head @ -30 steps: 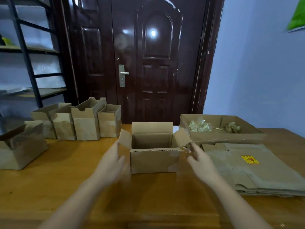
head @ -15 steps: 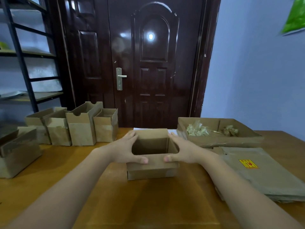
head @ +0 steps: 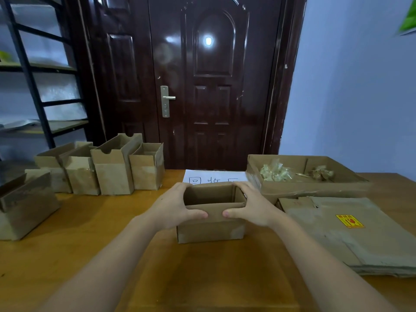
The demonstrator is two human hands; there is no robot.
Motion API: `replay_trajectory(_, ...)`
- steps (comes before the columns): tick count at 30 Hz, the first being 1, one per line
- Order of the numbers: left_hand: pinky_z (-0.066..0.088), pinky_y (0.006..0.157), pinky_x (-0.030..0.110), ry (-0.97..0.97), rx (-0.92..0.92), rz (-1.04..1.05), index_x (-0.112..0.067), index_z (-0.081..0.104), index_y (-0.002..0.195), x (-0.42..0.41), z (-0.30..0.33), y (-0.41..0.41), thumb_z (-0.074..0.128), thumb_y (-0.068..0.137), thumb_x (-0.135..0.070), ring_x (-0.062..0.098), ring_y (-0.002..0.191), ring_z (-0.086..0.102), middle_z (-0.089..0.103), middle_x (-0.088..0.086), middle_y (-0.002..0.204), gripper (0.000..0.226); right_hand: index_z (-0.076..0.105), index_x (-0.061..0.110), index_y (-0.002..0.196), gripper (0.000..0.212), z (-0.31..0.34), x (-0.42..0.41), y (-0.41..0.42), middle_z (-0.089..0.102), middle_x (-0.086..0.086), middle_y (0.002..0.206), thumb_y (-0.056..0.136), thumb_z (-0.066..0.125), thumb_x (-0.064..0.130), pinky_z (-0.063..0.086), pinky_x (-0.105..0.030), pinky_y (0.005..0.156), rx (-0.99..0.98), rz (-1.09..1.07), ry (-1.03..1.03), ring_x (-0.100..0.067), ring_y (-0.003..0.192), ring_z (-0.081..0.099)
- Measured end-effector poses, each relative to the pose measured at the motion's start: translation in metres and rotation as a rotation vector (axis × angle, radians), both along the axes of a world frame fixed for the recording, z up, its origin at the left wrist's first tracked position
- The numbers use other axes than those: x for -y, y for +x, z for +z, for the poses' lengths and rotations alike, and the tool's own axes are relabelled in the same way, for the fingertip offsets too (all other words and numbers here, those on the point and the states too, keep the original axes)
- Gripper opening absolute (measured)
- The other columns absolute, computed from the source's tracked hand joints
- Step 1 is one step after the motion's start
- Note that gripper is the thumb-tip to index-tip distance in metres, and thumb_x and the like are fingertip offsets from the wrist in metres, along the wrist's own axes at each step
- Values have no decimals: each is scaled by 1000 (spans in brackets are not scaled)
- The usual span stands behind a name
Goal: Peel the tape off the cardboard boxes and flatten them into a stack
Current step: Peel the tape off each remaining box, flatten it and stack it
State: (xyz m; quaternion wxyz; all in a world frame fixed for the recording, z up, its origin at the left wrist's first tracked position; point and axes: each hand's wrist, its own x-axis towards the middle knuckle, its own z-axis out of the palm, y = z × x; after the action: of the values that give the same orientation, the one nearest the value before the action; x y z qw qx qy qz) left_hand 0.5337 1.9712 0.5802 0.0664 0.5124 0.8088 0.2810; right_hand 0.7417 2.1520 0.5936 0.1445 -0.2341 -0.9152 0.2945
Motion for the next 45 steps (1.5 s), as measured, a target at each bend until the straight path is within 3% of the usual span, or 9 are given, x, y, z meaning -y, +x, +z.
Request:
replay_trajectory(7, 31, 120, 49, 175, -68, 222, -33, 18, 163, 19, -12, 17, 42, 53, -106, 17, 157, 16, 16, -8, 170, 134, 11, 29, 163, 114, -11, 18, 13, 17, 10, 168, 76, 73, 72, 27, -40, 121, -130, -67, -12, -16, 153, 21)
replay_trajectory(12, 32, 118, 51, 388, 324, 351, -38, -7, 161, 37, -30, 36, 68, 63, -87, 26, 155, 22, 11, -2, 172, 133, -1, 34, 162, 123, -27, 31, 22, 7, 10, 170, 71, 70, 75, 26, -43, 120, -328, -230, -158, -17, 153, 18)
replay_trajectory(17, 21, 118, 39, 340, 637, 215, -34, 2, 163, 58, -45, 50, 18, 64, -105, 24, 153, 23, 20, -2, 169, 123, 13, 37, 161, 125, -56, 41, 43, 26, 5, 166, 59, 51, 99, 31, -45, 117, -427, -277, -492, -20, 150, 28)
replay_trajectory(22, 27, 112, 27, 219, 551, 26, -42, 2, 161, 63, -42, 65, 50, 63, -100, -1, 136, 28, 24, -19, 159, 124, 25, 53, 149, 102, -69, 55, 43, 41, 33, 148, 66, 80, 74, 43, -5, 90, -286, -71, -467, 17, 126, 43)
replay_trajectory(25, 35, 113, 24, 255, 349, 29, -53, -8, 156, 62, -35, 60, 87, 77, -47, -6, 131, 28, 16, -33, 141, 124, 1, 51, 155, 117, -56, 56, 45, 27, 43, 140, 77, 87, 38, 40, -7, 102, -236, -79, -340, 19, 125, 37)
replay_trajectory(28, 44, 101, 11, 315, 264, 19, -67, -7, 149, 63, -24, 49, 78, 90, -21, 2, 135, 37, 22, -28, 141, 113, -4, 55, 154, 114, -38, 59, 46, 28, 48, 133, 86, 81, 20, 47, -19, 103, -302, -96, -234, 19, 121, 44)
replay_trajectory(35, 51, 106, 32, 506, 178, 80, -68, 23, 140, 69, 9, 50, 56, 85, -70, -17, 124, 46, 44, -45, 132, 64, 43, 42, 139, 55, 9, 71, 46, 58, 33, 127, 91, 69, 47, 51, -25, 103, -579, -182, -145, 13, 121, 53)
replay_trajectory(41, 34, 108, 27, 479, -109, 98, -48, -12, 159, 66, 18, 49, 90, 75, -36, -9, 137, 27, 17, -23, 164, 133, 24, 57, 150, 80, 33, 78, 41, 54, 25, 139, 86, 73, 53, 46, -16, 97, -426, -64, -85, 6, 125, 50)
replay_trajectory(45, 48, 94, 17, 515, -218, 21, -56, 11, 155, 73, 24, 44, 73, 82, -59, -24, 121, 38, 33, -29, 150, 96, 23, 32, 158, 88, 40, 81, 40, 51, 14, 147, 87, 71, 54, 51, -36, 104, -509, -158, -31, -7, 128, 53)
